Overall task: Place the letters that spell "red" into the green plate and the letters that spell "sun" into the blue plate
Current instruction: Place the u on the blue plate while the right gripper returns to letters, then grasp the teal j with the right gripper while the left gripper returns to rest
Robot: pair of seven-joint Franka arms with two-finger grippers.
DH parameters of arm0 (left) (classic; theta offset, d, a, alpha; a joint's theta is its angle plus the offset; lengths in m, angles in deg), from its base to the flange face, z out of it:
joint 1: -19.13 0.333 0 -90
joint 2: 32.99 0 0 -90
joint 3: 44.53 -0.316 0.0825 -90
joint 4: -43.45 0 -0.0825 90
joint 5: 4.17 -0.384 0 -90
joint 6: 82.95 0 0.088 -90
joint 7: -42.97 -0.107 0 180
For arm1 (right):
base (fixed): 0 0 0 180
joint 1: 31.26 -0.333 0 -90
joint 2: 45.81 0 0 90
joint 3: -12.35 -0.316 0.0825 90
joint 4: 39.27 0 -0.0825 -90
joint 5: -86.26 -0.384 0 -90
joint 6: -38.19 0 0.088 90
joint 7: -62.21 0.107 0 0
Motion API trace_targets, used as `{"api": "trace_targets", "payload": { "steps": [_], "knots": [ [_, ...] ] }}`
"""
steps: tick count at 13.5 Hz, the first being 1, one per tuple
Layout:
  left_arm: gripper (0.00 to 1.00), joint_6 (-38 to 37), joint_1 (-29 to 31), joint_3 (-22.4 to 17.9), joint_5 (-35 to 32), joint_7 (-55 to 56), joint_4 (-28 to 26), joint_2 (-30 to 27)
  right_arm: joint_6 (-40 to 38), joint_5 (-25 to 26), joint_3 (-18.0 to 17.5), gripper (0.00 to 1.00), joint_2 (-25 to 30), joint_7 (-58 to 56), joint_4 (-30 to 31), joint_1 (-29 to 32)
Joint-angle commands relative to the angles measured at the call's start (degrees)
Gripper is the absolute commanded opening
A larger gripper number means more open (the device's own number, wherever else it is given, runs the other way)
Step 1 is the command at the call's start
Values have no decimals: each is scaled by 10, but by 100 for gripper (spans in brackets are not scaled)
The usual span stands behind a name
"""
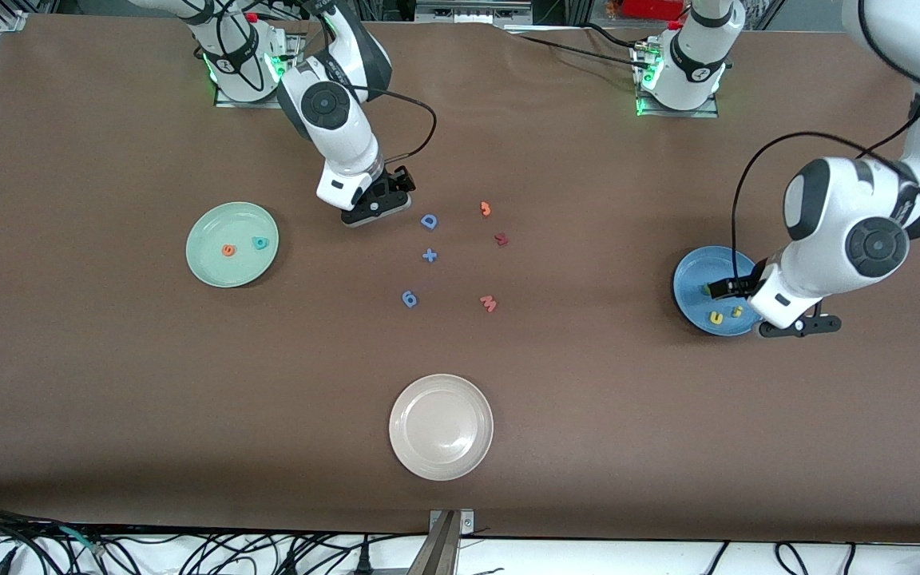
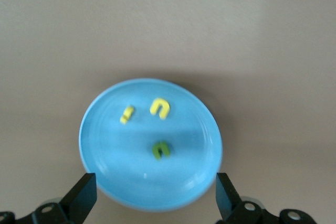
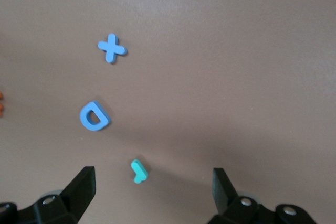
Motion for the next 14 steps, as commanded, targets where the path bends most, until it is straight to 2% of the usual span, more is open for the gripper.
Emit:
{"api": "trace_targets", "payload": {
  "steps": [1,5,8,9,11,14],
  "knots": [
    [100,-45,-14,-13,34,-56,-13,-56,23,13,-2,99,-15,-31,4,2],
    [100,-81,-35,-39,62,-81,-9,-102,52,15,-6,99,-43,-51,4,-5],
    [100,-137,-48,-77,62,-126,16,-134,80,14,-7,98,-73,-40,4,-16],
    [100,-155,-49,-83,63,-130,32,-138,80,14,-8,98,-77,-34,5,-22],
    [100,-221,-50,-84,62,-130,99,-139,78,14,-8,98,-85,-7,6,-37],
    [100,-246,-70,-86,53,-128,153,-148,76,14,-8,97,-91,14,7,-55]
  ]
}}
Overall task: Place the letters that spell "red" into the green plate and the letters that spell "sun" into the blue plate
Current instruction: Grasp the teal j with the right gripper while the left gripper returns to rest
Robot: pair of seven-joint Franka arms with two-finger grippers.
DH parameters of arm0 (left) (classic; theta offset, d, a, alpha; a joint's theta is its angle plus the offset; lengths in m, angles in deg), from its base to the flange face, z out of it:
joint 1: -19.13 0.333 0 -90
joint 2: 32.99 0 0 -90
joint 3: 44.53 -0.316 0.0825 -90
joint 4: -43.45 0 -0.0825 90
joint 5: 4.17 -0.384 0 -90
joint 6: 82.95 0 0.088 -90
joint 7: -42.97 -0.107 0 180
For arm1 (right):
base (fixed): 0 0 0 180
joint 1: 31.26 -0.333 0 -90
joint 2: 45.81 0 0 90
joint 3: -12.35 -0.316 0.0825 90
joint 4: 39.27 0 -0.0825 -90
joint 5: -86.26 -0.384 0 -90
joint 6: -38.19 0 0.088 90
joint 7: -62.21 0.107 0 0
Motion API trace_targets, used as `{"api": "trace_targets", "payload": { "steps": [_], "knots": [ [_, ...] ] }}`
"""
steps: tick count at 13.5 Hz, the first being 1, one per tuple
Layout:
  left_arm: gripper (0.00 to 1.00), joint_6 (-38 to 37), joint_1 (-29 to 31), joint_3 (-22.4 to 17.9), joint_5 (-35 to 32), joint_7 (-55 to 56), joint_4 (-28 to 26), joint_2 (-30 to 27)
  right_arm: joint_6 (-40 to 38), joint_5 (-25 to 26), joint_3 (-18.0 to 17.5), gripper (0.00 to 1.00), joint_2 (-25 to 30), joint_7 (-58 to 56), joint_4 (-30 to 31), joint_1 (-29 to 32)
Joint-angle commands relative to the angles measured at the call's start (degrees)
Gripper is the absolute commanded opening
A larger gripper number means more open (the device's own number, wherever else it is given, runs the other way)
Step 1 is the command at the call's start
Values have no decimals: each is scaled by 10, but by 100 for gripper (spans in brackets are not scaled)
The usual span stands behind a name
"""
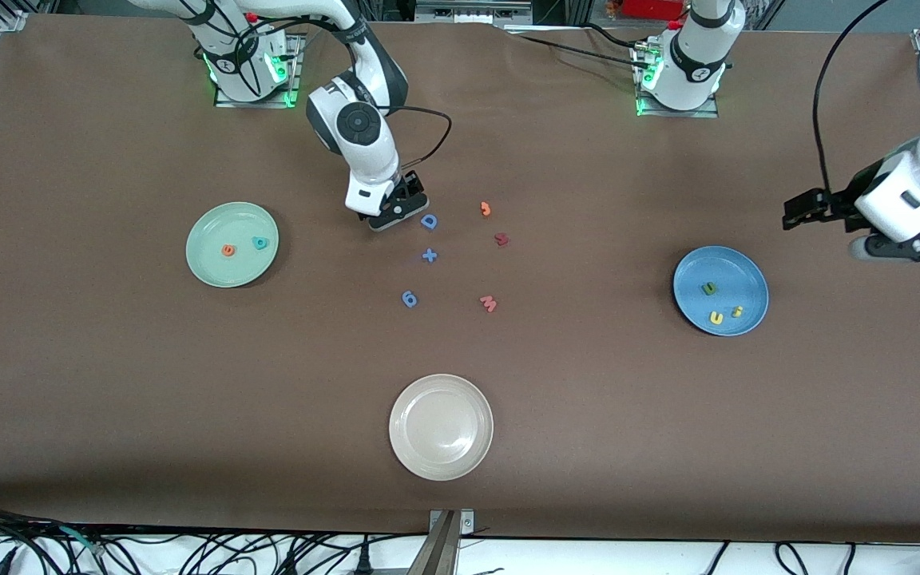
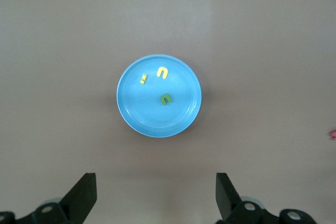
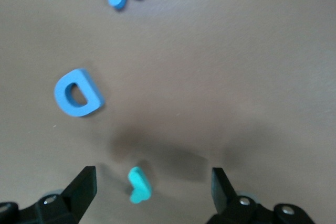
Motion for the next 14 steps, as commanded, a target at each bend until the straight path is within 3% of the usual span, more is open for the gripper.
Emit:
{"api": "trace_targets", "payload": {
  "steps": [1,7,14],
  "knots": [
    [100,-32,-23,-11,8,-14,50,-4,7,6,1,97,1,23,8,-14],
    [100,-46,-22,-10,6,-15,62,-19,6,6,0,80,7,18,14,-17],
    [100,-46,-14,-11,-13,-28,61,-20,5,5,0,0,8,23,14,-17]
  ]
}}
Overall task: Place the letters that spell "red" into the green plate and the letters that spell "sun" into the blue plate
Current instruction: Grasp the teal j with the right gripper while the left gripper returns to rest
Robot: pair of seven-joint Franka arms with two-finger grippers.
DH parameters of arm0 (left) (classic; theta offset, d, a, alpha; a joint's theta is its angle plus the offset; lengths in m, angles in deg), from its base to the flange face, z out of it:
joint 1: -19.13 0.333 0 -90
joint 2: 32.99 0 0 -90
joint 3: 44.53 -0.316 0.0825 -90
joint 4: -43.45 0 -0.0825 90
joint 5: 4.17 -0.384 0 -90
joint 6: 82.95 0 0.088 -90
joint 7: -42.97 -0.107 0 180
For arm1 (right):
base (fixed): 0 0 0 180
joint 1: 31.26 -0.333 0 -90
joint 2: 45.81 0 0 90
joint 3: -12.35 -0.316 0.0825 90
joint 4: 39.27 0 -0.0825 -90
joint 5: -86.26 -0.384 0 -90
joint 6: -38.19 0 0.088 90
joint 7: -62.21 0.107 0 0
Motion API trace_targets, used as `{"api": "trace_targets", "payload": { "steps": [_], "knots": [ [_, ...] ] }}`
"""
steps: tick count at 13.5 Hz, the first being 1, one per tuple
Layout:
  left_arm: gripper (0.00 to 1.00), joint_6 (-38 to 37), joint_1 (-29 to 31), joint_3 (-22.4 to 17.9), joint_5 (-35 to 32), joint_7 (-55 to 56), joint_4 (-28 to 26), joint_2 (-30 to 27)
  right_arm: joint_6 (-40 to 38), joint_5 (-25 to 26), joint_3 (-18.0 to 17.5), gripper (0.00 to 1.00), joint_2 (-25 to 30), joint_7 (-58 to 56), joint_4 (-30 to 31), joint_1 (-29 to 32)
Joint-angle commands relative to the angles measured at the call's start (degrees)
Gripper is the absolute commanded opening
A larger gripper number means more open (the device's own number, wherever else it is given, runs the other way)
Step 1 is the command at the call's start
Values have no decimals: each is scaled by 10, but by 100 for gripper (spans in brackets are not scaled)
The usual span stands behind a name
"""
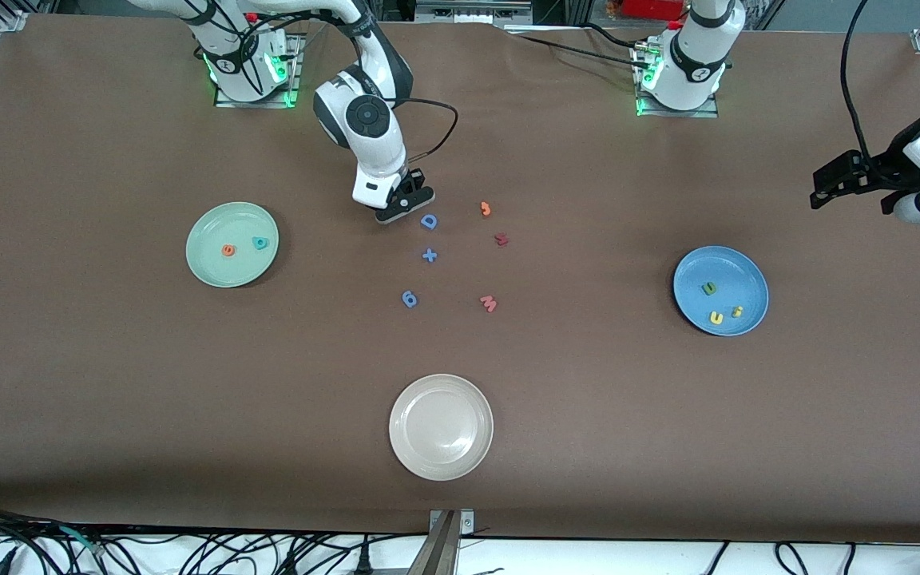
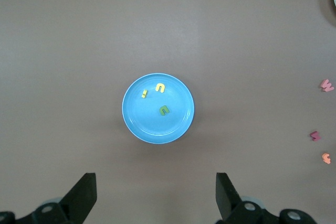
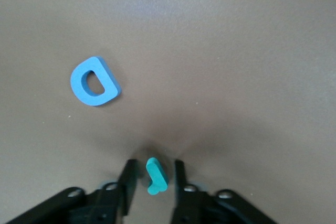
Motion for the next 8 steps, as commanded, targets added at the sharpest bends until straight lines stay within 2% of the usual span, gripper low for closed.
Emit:
{"api": "trace_targets", "payload": {
  "steps": [1,5,8],
  "knots": [
    [100,-10,3,-2,-11,-17,4,-2,6,5,-3,0,5,13,9,-4],
    [100,-8,15,-2,-12,-17,4,6,0,5,-2,0,21,31,8,-4],
    [100,-5,15,-2,-11,-17,4,14,-78,4,22,0,72,26,2,-3]
  ]
}}
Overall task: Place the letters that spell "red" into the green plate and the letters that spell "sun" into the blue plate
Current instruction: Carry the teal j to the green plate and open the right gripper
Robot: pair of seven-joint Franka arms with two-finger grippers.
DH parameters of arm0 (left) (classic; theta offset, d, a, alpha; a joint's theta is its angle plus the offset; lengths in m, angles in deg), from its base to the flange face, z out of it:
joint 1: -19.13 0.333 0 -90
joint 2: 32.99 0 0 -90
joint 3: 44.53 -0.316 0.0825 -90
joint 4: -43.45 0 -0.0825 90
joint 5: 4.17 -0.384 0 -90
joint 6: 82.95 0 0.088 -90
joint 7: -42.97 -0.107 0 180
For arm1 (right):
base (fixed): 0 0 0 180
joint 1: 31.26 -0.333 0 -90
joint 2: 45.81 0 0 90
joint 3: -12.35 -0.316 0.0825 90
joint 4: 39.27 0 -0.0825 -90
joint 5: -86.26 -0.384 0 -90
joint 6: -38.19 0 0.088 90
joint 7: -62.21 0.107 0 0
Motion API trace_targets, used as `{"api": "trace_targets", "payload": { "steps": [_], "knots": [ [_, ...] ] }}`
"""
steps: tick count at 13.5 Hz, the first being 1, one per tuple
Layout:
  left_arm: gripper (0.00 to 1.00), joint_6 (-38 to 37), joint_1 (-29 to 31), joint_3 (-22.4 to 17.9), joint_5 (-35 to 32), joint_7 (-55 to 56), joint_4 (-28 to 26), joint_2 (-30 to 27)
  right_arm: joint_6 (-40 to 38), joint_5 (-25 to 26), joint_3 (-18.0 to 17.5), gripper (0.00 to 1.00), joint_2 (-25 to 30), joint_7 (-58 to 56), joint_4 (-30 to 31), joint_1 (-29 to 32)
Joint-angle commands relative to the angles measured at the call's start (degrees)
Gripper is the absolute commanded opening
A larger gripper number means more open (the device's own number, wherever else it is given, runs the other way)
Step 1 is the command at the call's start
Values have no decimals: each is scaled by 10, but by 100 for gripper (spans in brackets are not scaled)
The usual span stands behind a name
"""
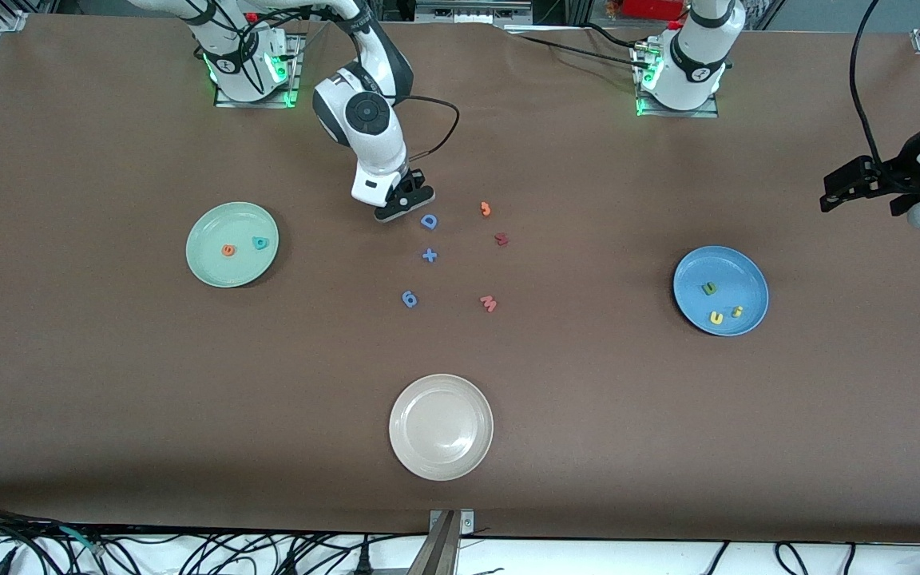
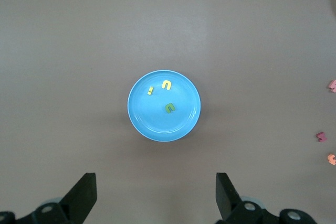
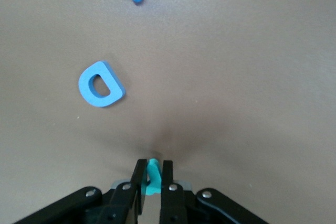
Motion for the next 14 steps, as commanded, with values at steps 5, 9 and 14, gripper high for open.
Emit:
{"api": "trace_targets", "payload": {
  "steps": [5,9,14],
  "knots": [
    [100,14,3,3,-11,-12,6,16,-183,4,123,0,159,-18,-7,-3],
    [100,24,3,3,-11,-12,6,22,-314,5,261,0,180,-98,-83,-3],
    [100,23,2,3,-11,-12,5,22,-326,5,403,0,137,-177,-115,4]
  ]
}}
